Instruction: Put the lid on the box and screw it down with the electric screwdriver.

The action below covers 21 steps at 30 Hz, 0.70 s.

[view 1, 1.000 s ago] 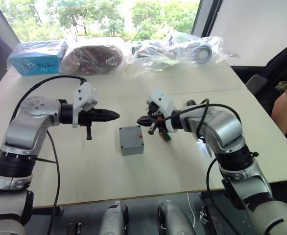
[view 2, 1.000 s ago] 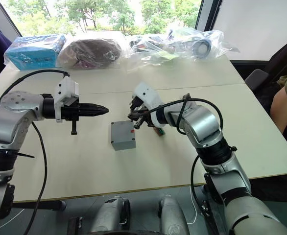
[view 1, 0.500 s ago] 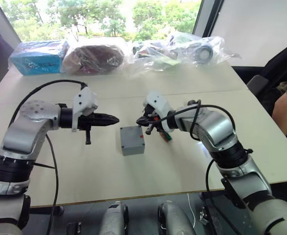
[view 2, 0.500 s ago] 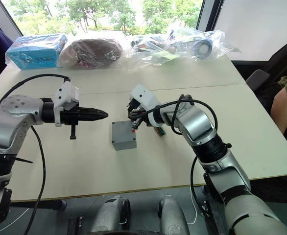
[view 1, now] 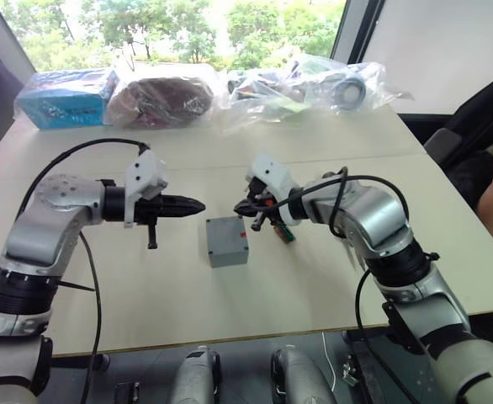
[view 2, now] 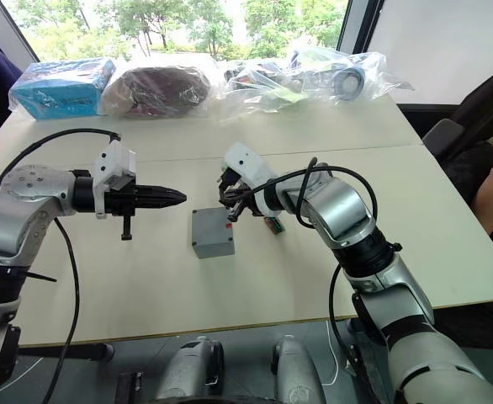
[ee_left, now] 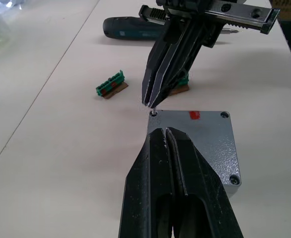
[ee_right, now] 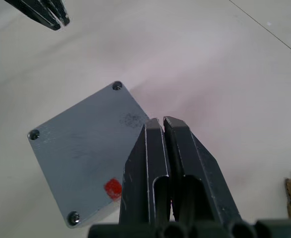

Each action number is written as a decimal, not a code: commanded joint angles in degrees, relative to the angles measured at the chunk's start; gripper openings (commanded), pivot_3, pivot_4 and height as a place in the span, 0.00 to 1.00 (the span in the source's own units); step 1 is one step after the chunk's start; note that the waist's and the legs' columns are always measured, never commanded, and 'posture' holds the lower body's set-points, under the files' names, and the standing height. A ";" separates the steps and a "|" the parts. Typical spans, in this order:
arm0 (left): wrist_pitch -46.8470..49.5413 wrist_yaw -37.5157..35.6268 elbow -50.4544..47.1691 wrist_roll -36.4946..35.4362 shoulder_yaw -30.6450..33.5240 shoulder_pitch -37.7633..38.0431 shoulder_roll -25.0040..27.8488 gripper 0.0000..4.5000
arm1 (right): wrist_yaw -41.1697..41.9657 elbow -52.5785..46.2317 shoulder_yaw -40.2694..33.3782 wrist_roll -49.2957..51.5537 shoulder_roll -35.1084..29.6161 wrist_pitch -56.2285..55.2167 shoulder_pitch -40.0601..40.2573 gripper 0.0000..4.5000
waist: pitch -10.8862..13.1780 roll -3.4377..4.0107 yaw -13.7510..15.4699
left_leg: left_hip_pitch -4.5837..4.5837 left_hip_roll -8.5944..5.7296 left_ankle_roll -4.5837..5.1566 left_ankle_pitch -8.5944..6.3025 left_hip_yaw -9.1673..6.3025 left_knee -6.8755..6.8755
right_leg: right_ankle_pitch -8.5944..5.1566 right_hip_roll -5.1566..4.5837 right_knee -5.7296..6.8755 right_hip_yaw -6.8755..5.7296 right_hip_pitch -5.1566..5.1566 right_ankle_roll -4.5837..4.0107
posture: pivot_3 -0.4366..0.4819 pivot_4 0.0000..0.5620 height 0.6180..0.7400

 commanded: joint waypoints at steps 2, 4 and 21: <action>-1.02 -0.25 -1.24 -0.48 1.00 -0.15 0.46 0.00 | 0.22 -0.89 0.46 -0.31 0.03 -1.48 -1.34 0.01 | 0.00 0.00 -0.02 | 0.00 0.00 0.00 0.00 0.00 0.00 | 0.00 0.00 0.00 0.00 0.00 0.00 | 0.48 0.27 1.00; -0.98 -0.21 -1.41 -0.52 1.06 -0.03 0.50 0.00 | 0.30 -0.01 0.62 -0.61 -0.14 -2.06 -1.28 0.01 | 0.00 0.00 -0.05 | 0.00 0.00 0.00 0.00 0.00 0.00 | 0.00 0.00 0.00 0.00 0.00 0.00 | 0.48 0.27 1.00; -1.01 -0.05 -1.34 -0.38 0.84 -0.24 0.41 0.00 | 1.12 0.99 0.31 -1.06 -1.24 -3.14 -1.77 0.01 | 0.00 0.00 -0.02 | 0.00 0.00 0.00 0.00 0.00 0.00 | 0.00 0.00 0.00 0.00 0.00 0.00 | 0.48 0.27 1.00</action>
